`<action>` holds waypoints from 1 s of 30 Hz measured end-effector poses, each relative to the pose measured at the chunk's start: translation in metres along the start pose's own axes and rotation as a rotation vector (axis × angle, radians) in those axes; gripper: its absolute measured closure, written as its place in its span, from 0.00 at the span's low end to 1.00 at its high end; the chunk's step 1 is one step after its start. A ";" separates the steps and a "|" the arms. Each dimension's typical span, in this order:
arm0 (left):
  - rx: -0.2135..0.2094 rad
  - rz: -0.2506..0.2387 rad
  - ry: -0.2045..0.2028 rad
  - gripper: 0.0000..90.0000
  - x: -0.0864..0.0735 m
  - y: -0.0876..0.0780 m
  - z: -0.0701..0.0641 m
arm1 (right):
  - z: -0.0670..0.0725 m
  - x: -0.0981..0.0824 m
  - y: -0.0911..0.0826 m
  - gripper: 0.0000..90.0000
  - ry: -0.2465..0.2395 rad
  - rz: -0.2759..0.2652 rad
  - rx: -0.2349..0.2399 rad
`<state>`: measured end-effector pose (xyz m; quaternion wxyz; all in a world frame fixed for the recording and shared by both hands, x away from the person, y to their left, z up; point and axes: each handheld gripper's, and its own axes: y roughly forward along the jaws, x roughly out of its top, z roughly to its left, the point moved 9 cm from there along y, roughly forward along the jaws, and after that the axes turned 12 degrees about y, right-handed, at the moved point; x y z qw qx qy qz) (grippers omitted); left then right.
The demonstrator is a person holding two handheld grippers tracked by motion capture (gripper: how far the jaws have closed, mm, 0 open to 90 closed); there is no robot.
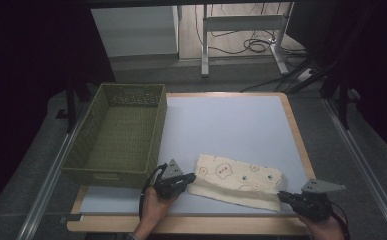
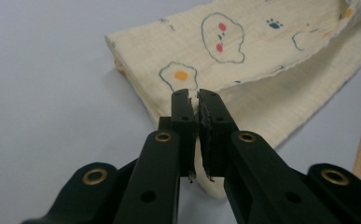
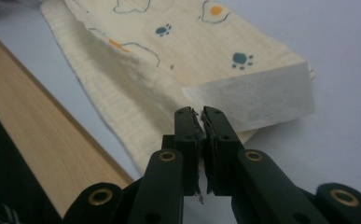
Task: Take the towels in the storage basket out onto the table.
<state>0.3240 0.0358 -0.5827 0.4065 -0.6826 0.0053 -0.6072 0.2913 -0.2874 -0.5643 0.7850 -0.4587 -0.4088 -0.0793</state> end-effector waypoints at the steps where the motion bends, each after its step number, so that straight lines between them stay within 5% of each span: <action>1: -0.007 0.004 -0.003 0.95 -0.002 0.000 -0.002 | 0.001 -0.002 0.001 0.93 0.003 0.009 0.002; 8: 0.019 -0.008 -0.029 0.62 -0.002 -0.010 0.002 | 0.002 -0.005 -0.014 0.82 0.017 0.016 -0.002; 12: 0.028 -0.008 -0.036 0.55 0.002 -0.012 0.005 | -0.005 -0.001 -0.025 0.79 0.029 0.008 -0.030; 20: 0.030 0.025 -0.033 0.47 0.005 -0.003 0.010 | -0.016 0.007 -0.026 0.77 0.052 0.007 -0.046; 30: -0.001 0.045 -0.062 0.53 0.006 0.013 0.018 | -0.026 0.024 -0.003 0.77 0.036 0.004 -0.092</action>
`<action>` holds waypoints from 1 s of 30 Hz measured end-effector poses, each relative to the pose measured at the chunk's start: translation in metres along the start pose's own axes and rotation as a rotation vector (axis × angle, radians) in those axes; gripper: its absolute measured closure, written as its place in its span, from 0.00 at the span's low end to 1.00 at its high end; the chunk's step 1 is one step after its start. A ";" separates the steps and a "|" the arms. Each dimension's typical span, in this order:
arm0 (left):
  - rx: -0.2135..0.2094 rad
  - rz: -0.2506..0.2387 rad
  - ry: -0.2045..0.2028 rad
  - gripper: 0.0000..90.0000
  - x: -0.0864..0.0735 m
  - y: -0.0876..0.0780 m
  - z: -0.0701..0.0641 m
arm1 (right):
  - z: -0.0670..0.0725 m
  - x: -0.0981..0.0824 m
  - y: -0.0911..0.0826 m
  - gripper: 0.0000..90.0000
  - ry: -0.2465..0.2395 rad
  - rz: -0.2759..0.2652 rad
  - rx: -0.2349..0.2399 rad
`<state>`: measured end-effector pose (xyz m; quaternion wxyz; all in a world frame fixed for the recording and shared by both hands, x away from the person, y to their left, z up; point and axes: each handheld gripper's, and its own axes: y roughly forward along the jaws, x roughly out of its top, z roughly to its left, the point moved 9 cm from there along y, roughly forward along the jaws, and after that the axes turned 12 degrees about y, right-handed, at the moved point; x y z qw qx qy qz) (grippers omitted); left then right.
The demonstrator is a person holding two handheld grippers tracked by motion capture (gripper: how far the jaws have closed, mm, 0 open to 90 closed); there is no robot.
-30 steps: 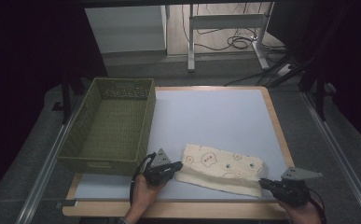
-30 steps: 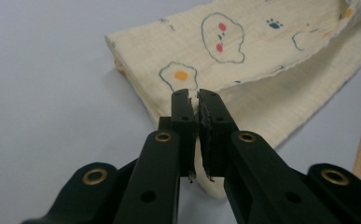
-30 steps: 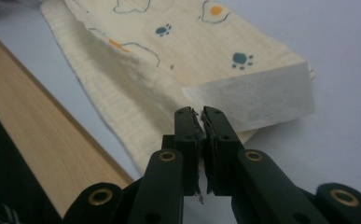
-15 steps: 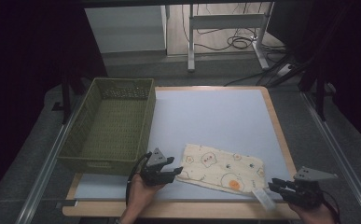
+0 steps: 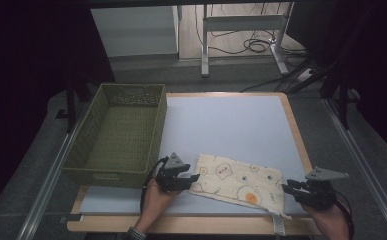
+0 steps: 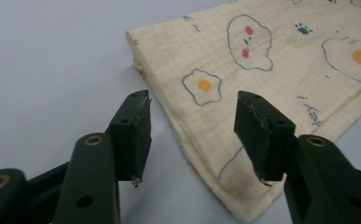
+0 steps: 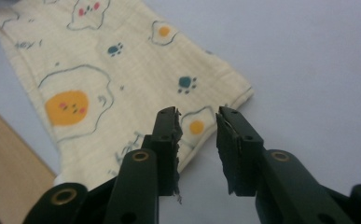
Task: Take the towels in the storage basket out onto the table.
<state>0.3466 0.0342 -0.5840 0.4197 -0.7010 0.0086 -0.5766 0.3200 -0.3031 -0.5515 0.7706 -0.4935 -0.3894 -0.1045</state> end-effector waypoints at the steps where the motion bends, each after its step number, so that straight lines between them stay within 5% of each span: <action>1: 0.000 0.000 0.000 0.54 0.000 0.000 0.000 | 0.000 0.000 0.000 0.77 0.000 0.000 0.000; 10: -0.043 0.000 0.018 0.58 0.000 0.002 -0.014 | -0.005 0.005 0.012 0.71 0.033 -0.005 0.007; 13: -0.032 0.049 0.068 0.62 -0.008 0.005 -0.019 | -0.003 -0.002 0.016 0.69 0.034 0.023 0.007; 16: -0.027 0.078 0.088 0.72 -0.013 0.008 -0.021 | -0.004 -0.006 0.020 0.79 0.037 0.037 0.004; 17: -0.013 0.080 0.100 0.80 -0.015 0.007 -0.020 | -0.004 -0.009 0.023 0.92 0.024 0.051 -0.005; 20: -0.034 0.082 0.101 0.96 -0.014 0.008 -0.022 | -0.001 -0.008 0.023 0.98 0.012 0.057 0.000; 30: -0.028 0.036 0.078 0.97 -0.002 -0.014 -0.019 | 0.005 0.015 0.014 0.99 -0.012 -0.002 -0.009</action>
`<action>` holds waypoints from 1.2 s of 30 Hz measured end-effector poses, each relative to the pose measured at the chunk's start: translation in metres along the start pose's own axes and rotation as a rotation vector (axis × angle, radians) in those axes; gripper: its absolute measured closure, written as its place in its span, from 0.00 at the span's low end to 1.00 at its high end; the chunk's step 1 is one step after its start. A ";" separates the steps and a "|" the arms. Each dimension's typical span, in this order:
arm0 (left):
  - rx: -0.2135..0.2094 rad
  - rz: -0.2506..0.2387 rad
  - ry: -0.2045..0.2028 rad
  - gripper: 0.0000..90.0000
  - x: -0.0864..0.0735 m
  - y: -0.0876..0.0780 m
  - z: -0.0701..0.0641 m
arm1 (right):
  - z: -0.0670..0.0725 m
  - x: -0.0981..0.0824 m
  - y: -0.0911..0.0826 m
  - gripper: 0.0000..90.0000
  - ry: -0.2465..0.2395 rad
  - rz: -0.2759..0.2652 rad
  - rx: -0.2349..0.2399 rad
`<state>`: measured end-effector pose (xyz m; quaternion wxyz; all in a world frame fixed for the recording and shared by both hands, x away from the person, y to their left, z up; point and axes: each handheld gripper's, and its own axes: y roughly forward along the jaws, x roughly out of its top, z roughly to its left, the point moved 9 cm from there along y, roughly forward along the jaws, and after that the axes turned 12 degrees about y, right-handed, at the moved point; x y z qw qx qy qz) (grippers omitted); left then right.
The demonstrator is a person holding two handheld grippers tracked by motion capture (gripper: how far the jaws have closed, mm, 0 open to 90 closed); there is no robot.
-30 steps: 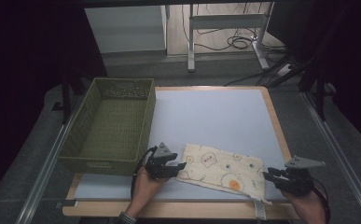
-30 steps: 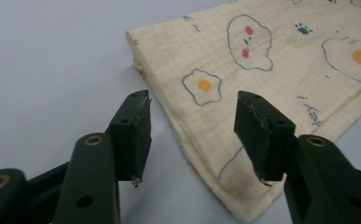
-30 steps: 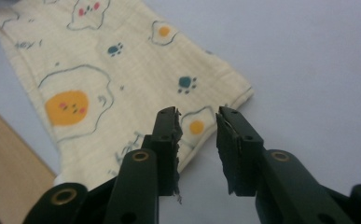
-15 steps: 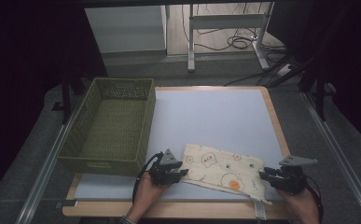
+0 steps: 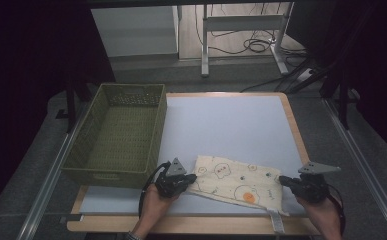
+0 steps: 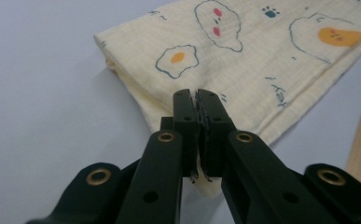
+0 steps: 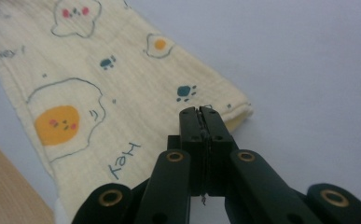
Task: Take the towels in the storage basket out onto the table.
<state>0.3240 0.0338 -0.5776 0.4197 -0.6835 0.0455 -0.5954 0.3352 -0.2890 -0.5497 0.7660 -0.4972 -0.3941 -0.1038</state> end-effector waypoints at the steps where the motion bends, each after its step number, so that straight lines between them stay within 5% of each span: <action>1: -0.010 0.021 -0.002 0.96 -0.003 0.000 -0.001 | 0.000 -0.001 0.003 0.99 -0.003 0.009 -0.002; 4: -0.016 0.057 -0.003 0.93 -0.010 0.002 -0.002 | -0.001 -0.008 0.011 0.98 -0.003 0.042 -0.006; 5: -0.010 0.058 -0.008 0.78 -0.012 0.003 -0.002 | -0.005 -0.015 0.018 0.93 0.005 0.066 -0.018; 11: 0.086 0.001 -0.029 0.58 0.008 0.005 0.019 | -0.014 0.001 0.005 0.84 0.029 -0.001 -0.040; 16: 0.154 0.009 -0.041 0.57 0.027 0.020 0.045 | -0.030 0.019 0.013 0.78 0.075 -0.032 -0.059; 21: 0.194 0.021 -0.075 0.57 0.036 0.032 0.070 | -0.033 0.017 0.038 0.73 0.077 0.014 -0.064; 23: 0.196 0.025 -0.078 0.57 0.036 0.035 0.074 | -0.033 0.014 0.041 0.73 0.064 0.028 -0.066; 27: 0.154 0.038 -0.109 0.57 0.033 0.048 0.080 | -0.023 0.007 0.043 0.95 0.012 0.055 -0.061; 31: 0.137 0.044 -0.110 0.57 0.031 0.053 0.079 | -0.025 0.012 0.045 0.96 -0.014 0.067 -0.083; 36: 0.097 0.078 -0.096 0.64 0.025 0.065 0.076 | -0.042 0.039 0.061 0.95 -0.017 0.046 -0.097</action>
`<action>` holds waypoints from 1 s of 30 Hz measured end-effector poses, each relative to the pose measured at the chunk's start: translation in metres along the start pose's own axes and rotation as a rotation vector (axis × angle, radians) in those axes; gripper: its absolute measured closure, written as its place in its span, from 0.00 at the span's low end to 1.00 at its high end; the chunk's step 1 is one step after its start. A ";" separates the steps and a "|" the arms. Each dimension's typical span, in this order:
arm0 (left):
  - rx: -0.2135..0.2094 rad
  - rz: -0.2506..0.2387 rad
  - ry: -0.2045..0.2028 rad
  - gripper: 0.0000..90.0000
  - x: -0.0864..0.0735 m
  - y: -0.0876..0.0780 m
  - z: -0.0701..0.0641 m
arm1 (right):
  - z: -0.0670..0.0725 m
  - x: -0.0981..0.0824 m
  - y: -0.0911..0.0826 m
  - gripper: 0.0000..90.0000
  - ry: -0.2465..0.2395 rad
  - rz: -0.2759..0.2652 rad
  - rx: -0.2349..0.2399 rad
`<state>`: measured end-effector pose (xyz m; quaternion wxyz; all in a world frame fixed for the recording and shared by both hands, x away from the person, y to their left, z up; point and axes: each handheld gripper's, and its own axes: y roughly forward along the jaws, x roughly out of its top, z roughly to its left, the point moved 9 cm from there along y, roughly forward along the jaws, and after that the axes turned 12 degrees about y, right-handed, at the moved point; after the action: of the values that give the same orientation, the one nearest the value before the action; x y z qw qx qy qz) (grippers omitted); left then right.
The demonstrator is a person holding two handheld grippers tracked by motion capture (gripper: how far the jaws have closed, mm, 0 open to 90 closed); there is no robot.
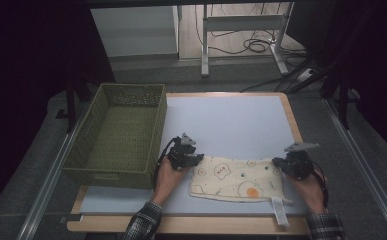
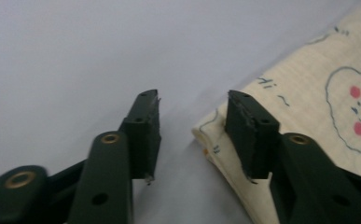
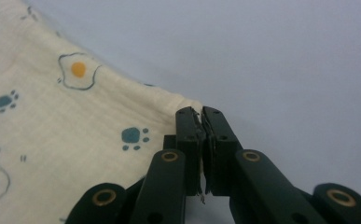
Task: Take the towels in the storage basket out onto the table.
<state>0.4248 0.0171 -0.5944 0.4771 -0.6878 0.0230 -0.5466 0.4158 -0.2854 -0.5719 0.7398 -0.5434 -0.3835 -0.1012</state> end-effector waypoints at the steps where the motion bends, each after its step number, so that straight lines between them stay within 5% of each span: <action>1: -0.016 0.011 0.011 0.68 -0.001 0.002 -0.002 | -0.002 0.004 0.004 0.95 0.007 0.000 0.003; 4: -0.029 0.004 0.028 0.94 0.000 0.000 -0.008 | -0.007 0.014 0.014 0.95 0.017 0.001 0.006; 8: 0.028 -0.014 0.033 0.96 0.001 -0.014 -0.004 | -0.010 0.023 0.024 0.95 0.050 -0.010 0.027; 12: 0.048 0.011 0.036 0.72 -0.006 -0.010 0.004 | -0.010 0.026 0.029 0.92 0.072 -0.019 0.048; 19: 0.048 -0.013 0.010 0.50 -0.013 -0.002 0.009 | -0.006 0.024 0.010 0.82 0.066 -0.026 0.052; 30: 0.040 -0.021 0.010 0.46 -0.014 -0.001 0.010 | 0.019 0.007 -0.011 0.72 0.041 0.004 0.130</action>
<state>0.4262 0.0313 -0.6035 0.4848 -0.6756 0.0072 -0.5554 0.4058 -0.2704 -0.5570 0.7814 -0.4931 -0.3729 -0.0856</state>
